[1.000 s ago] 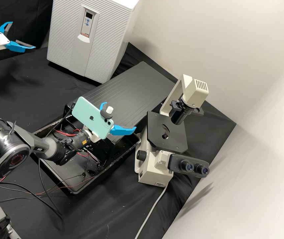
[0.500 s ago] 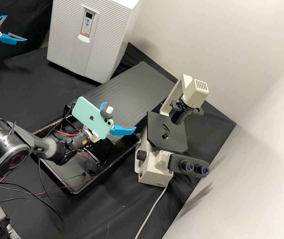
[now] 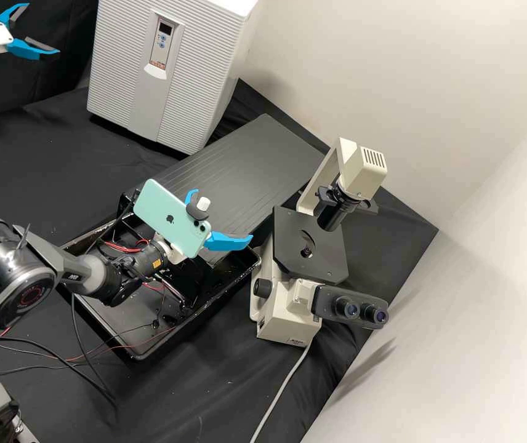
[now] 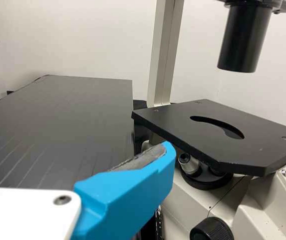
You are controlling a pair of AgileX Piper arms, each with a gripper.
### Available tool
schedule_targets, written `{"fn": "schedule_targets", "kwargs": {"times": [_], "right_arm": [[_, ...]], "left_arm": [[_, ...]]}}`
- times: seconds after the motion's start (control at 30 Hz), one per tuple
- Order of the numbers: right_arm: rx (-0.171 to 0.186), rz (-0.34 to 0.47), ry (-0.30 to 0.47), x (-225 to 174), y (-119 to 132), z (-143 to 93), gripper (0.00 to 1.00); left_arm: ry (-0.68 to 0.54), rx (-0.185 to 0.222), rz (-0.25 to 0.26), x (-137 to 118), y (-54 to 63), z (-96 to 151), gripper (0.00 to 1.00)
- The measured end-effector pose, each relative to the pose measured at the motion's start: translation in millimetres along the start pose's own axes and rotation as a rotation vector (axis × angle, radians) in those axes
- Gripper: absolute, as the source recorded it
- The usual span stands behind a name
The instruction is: Open the incubator door
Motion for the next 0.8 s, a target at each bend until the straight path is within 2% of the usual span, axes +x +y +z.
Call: {"fn": "schedule_targets", "kwargs": {"times": [0.1,0.27,0.43,0.53,0.67,0.8], "right_arm": [[0.0,0.0,0.0,0.0,0.0,0.0,1.0],[0.0,0.0,0.0,0.0,0.0,0.0,1.0],[0.0,0.0,0.0,0.0,0.0,0.0,1.0],[0.0,0.0,0.0,0.0,0.0,0.0,1.0],[0.0,0.0,0.0,0.0,0.0,0.0,1.0],[0.0,0.0,0.0,0.0,0.0,0.0,1.0]], "left_arm": [[-0.026,0.009,0.02,11.8,3.3,0.0,1.0],[-0.133,0.021,0.036,37.6,8.9,15.1,1.0],[-0.204,-0.018,0.05,59.5,8.9,32.9,1.0],[-0.241,-0.061,0.056,71.7,5.5,47.9,1.0],[-0.272,-0.093,0.052,81.3,-4.1,61.7,1.0],[-0.294,-0.154,0.027,87.0,-19.0,69.4,1.0]]}}
